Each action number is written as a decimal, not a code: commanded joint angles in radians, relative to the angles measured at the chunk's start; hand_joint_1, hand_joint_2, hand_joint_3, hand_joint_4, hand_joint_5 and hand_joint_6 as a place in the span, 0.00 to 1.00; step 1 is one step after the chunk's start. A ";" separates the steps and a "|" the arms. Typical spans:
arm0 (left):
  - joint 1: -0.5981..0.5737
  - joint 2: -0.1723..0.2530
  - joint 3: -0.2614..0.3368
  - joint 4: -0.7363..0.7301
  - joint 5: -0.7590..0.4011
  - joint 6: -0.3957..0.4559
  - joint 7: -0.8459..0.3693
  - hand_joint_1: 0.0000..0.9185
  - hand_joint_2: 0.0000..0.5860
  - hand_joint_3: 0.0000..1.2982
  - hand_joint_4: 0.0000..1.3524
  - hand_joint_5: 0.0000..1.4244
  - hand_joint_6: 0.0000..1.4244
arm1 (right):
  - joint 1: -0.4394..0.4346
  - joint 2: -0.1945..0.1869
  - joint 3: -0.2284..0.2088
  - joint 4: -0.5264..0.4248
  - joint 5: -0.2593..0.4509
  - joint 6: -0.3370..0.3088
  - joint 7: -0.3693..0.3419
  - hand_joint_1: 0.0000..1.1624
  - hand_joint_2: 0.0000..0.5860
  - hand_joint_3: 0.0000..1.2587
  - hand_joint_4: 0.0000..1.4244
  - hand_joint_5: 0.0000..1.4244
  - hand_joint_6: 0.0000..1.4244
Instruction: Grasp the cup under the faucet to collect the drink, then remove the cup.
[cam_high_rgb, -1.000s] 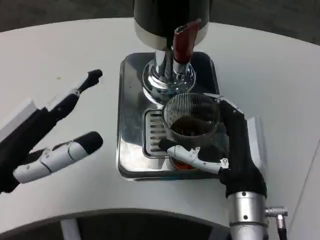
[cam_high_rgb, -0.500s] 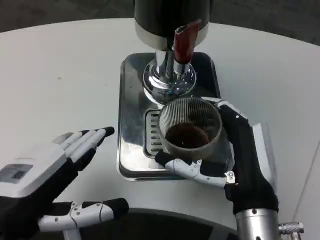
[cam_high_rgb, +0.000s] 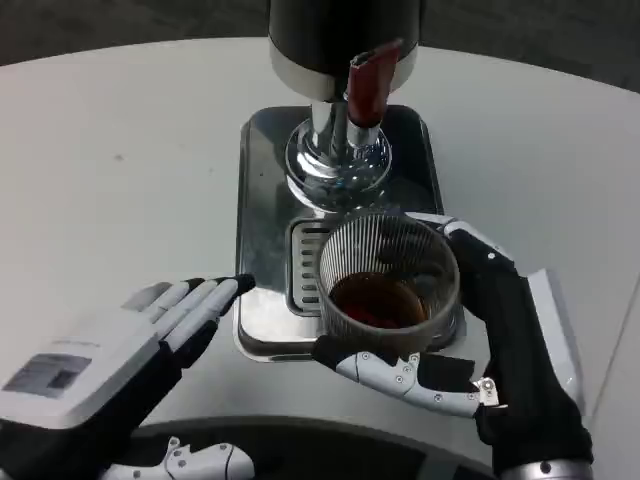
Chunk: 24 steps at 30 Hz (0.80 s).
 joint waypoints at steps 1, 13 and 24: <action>0.049 -0.024 -0.034 -0.036 0.019 -0.006 0.013 0.00 0.11 0.00 0.00 0.00 0.00 | 0.058 -0.001 0.011 -0.113 0.019 0.021 0.053 1.00 0.17 0.58 0.63 0.67 0.95; 0.060 -0.017 -0.021 -0.047 0.023 -0.022 0.019 0.00 0.11 0.00 0.00 0.00 0.00 | 0.239 -0.032 0.143 -0.285 -0.068 0.034 0.093 1.00 0.17 0.57 0.63 0.67 0.95; 0.108 -0.033 0.000 -0.075 0.031 -0.107 0.065 0.00 0.11 0.00 0.00 0.00 0.00 | 0.312 -0.082 0.140 -0.346 -0.017 0.012 0.108 0.99 0.17 0.57 0.63 0.67 0.95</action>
